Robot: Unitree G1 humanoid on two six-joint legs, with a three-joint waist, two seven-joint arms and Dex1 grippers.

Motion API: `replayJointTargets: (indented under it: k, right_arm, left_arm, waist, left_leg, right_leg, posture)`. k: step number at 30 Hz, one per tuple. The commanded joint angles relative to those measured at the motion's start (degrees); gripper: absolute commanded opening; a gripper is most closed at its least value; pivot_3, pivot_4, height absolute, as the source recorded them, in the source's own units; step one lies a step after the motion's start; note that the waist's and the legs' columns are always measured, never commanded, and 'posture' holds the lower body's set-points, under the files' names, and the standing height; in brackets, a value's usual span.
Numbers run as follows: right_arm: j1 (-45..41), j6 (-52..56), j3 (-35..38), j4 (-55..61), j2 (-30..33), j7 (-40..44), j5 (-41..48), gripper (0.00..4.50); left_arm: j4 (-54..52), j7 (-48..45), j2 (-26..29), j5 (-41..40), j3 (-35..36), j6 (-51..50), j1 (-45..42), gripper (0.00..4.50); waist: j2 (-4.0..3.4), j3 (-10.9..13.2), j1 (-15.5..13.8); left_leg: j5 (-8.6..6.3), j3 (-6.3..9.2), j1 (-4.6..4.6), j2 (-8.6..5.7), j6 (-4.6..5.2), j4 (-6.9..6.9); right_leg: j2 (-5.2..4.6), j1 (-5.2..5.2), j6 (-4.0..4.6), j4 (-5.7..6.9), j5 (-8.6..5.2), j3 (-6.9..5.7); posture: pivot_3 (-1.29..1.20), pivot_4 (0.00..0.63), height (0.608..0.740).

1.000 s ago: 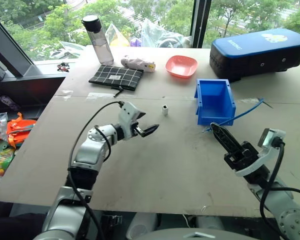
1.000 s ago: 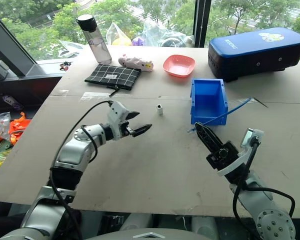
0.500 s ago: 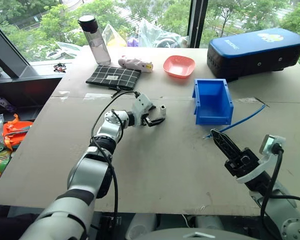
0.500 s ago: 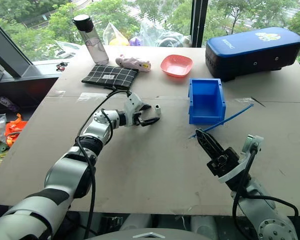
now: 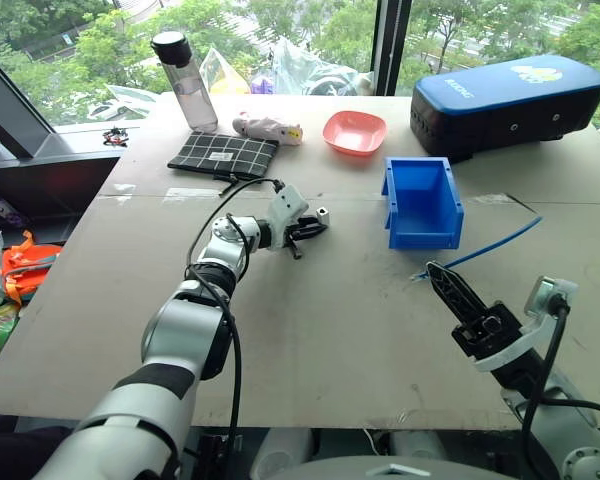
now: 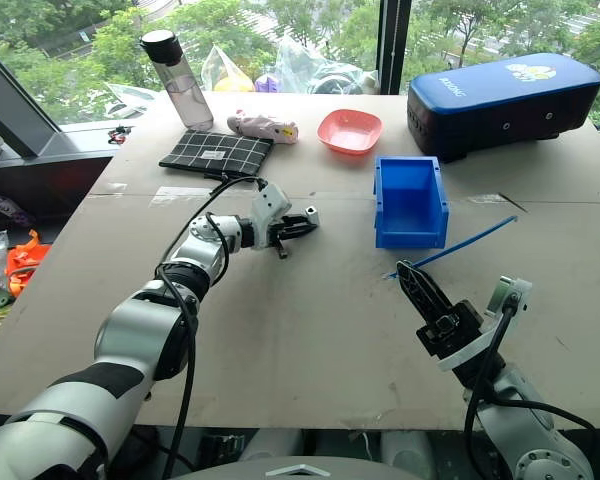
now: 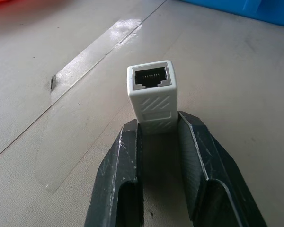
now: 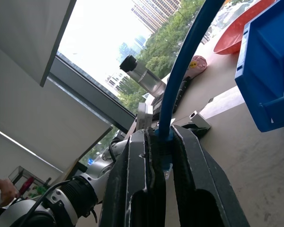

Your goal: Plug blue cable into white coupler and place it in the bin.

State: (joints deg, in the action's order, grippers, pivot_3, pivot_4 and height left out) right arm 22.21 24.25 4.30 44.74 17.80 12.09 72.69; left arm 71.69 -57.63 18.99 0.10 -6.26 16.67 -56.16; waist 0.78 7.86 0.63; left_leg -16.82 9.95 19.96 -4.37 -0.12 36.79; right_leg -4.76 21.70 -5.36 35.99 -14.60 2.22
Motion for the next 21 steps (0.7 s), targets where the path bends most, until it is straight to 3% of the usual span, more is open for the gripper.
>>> replayJointTargets:
  k: [1,5,10,14,21]
  right_arm:
    - [0.2,-0.8,0.5,3.1,0.8,0.1,-1.2,0.00]
    - [-1.4,-0.1,-0.3,1.9,5.6,2.6,-11.8,0.00]
    - [-7.2,1.0,-3.3,-1.8,11.6,8.4,-21.1,0.00]
    - [-13.4,1.3,-6.9,-7.0,14.6,13.9,-27.1,0.00]
    - [-23.6,-1.8,-14.2,-18.2,14.3,21.3,-39.4,0.00]
  left_arm:
    - [-2.8,-6.0,-0.2,0.0,0.2,2.8,0.2,0.42]
    - [-16.3,-20.7,-1.3,-1.1,-5.2,6.3,8.5,0.42]
    - [-32.1,-26.8,-2.5,-1.8,-10.7,0.6,15.6,0.42]
    - [-34.4,-27.4,-1.6,0.3,-13.7,-0.2,15.9,0.42]
    - [-35.1,-26.3,-0.4,2.6,-16.4,-0.2,15.9,0.42]
  waist:
    - [0.00,0.0,0.1]
    - [-0.03,0.0,0.2]
    - [-0.02,0.0,0.1]
    - [-0.01,0.0,0.1]
    - [0.00,0.0,0.1]
  left_leg:
    - [0.00,0.00,0.00,0.00,0.00,0.00]
    - [0.03,-0.06,-0.01,0.00,-0.06,0.01]
    - [-0.01,-0.05,0.00,0.02,0.02,0.02]
    - [-0.03,-0.03,-0.01,0.02,0.06,0.16]
    - [0.03,-0.01,-0.01,0.02,-0.05,0.19]
  right_leg:
    - [0.00,0.00,0.00,0.00,0.00,0.00]
    - [-0.01,0.00,0.00,0.01,0.00,0.05]
    - [0.01,-0.04,0.01,0.03,0.00,0.08]
    - [0.05,-0.10,0.01,0.05,0.00,0.06]
    - [0.06,-0.10,0.01,0.04,0.00,0.05]
  posture:
    - [0.00,0.150,0.736]
    - [0.00,0.150,0.736]
    - [0.00,0.150,0.736]
    - [0.00,0.150,0.736]
    - [0.00,0.150,0.736]
